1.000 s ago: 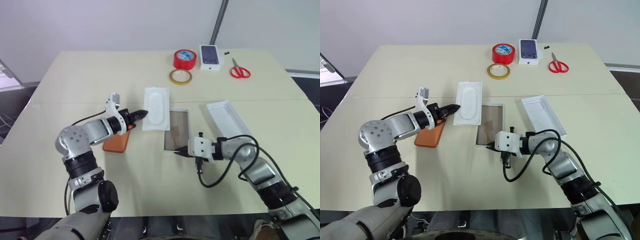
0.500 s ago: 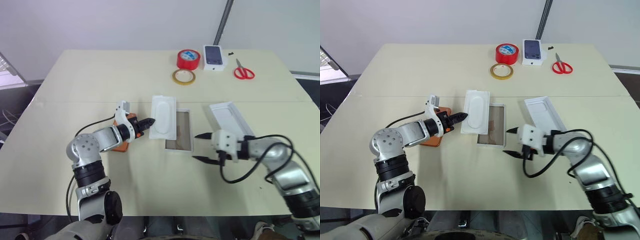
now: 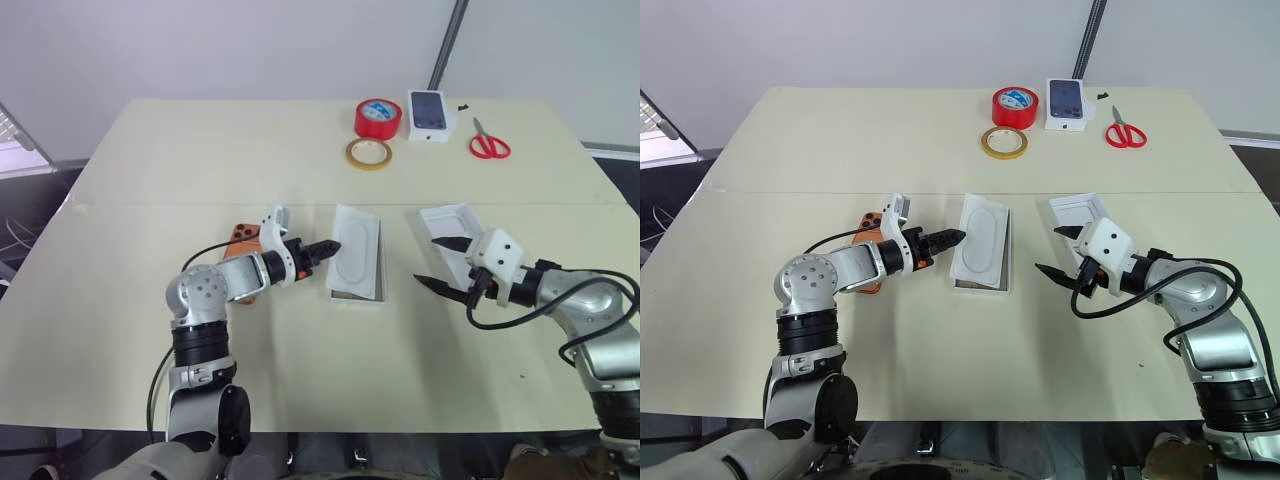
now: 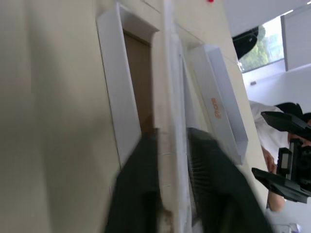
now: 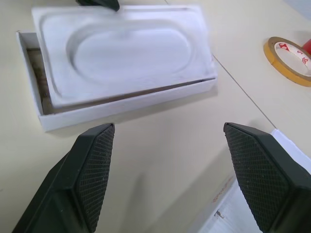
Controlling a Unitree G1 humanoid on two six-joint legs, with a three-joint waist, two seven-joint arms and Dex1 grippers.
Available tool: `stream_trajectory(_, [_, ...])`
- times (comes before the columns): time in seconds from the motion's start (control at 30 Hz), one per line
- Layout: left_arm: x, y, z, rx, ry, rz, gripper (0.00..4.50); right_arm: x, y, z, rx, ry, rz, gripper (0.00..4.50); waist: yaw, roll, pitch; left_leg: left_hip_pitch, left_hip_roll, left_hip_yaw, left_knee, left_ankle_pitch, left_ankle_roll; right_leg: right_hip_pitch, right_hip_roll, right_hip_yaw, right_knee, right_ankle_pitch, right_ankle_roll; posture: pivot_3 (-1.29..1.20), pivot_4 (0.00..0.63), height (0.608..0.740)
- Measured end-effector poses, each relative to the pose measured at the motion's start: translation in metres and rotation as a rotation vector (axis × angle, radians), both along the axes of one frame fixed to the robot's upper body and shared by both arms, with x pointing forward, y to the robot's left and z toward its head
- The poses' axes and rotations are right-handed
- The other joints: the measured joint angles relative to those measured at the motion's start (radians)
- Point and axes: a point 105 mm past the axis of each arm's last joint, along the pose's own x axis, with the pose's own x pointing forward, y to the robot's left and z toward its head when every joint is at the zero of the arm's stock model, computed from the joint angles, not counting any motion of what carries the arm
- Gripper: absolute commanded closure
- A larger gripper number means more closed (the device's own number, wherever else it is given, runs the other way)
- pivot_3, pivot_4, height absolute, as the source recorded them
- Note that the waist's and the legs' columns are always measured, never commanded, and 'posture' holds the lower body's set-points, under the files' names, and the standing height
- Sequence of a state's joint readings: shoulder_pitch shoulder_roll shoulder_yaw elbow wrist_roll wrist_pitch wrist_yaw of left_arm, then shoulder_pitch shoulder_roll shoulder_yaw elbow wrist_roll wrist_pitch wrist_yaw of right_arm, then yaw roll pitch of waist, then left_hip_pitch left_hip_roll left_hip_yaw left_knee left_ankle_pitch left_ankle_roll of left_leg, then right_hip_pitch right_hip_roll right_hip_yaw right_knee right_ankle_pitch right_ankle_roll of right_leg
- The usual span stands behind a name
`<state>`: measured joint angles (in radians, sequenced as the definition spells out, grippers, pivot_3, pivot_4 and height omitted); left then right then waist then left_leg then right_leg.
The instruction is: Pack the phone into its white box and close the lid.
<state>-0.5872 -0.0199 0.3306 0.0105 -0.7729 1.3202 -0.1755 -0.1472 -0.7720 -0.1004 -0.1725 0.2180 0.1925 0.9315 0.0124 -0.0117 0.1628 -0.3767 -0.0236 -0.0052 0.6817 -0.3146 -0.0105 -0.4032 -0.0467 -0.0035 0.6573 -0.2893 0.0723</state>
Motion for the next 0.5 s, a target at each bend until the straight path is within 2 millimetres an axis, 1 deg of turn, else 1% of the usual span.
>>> stream_trajectory(0.1, [0.001,0.005,0.003,0.004,-0.018,0.002,0.32,0.002,0.003,-0.001,0.012,-0.002,0.004,0.73,-0.003,0.0,0.0,0.0,0.0,0.0,0.0,0.0,0.0,0.0,0.0,0.0,0.0,0.0,0.0,0.0,0.15,0.74])
stream_trajectory(0.17, [0.001,0.01,0.01,-0.002,-0.045,0.001,0.32,0.008,0.008,0.004,0.038,-0.018,0.004,0.73,-0.007,0.0,0.0,0.0,0.0,0.0,0.0,0.0,-0.001,0.0,0.0,0.0,0.0,0.0,0.0,0.0,0.15,0.74])
stream_trajectory(0.23, [0.002,0.016,0.02,0.005,-0.101,-0.002,0.32,0.016,0.018,0.014,0.095,-0.052,0.002,0.73,-0.01,0.0,0.0,0.001,0.0,0.0,0.0,0.001,-0.001,-0.001,0.0,0.0,0.001,0.0,0.0,0.0,0.15,0.74])
stream_trajectory(0.3, [0.005,0.028,0.031,0.064,-0.206,0.019,0.25,0.028,0.033,0.025,0.19,-0.073,0.0,1.29,-0.014,0.0,0.0,0.001,0.0,0.0,-0.001,0.001,-0.002,-0.001,0.0,0.0,0.001,0.0,0.0,0.0,0.15,0.74])
stream_trajectory(0.33, [0.009,0.036,0.036,0.113,-0.283,0.051,0.25,0.033,0.042,0.029,0.229,-0.079,0.004,1.64,-0.018,0.0,0.0,0.001,0.0,0.0,-0.001,0.001,-0.002,-0.001,0.0,0.0,0.001,0.0,0.0,0.0,0.15,0.74])
stream_trajectory(0.37, [0.012,0.043,0.04,0.147,-0.35,0.083,0.25,0.034,0.05,0.03,0.252,-0.078,0.014,2.09,-0.02,0.001,0.0,0.001,0.0,0.0,-0.001,0.001,-0.002,-0.001,0.0,0.0,0.001,0.0,0.0,0.0,0.15,0.74])
stream_trajectory(0.4, [0.014,0.049,0.043,0.178,-0.41,0.103,0.25,0.035,0.056,0.028,0.259,-0.071,0.025,2.59,-0.02,0.001,0.0,0.001,0.0,0.0,-0.002,0.001,-0.002,-0.001,0.0,0.0,0.001,0.0,0.0,0.0,0.15,0.74])
stream_trajectory(0.43, [0.015,0.06,0.041,0.27,-0.5,0.102,0.25,0.039,0.067,0.024,0.243,-0.069,0.037,3.14,-0.022,0.001,0.0,0.001,0.0,0.0,-0.002,0.001,-0.002,-0.001,0.0,0.0,0.001,0.0,0.0,0.0,0.15,0.74])
stream_trajectory(0.47, [0.015,0.071,0.037,0.353,-0.562,0.095,0.25,0.041,0.075,0.018,0.216,-0.071,0.043,3.72,-0.025,0.001,0.0,0.001,0.0,0.0,-0.003,0.001,-0.002,-0.002,0.0,0.0,0.001,0.0,0.0,0.0,0.15,0.74])
stream_trajectory(0.5, [0.014,0.08,0.033,0.416,-0.622,0.075,0.25,0.044,0.082,0.009,0.179,-0.064,0.048,4.19,-0.026,0.002,0.0,0.001,0.0,0.001,-0.003,0.001,-0.002,-0.002,0.0,0.001,0.001,0.0,-0.001,0.0,0.15,0.74])
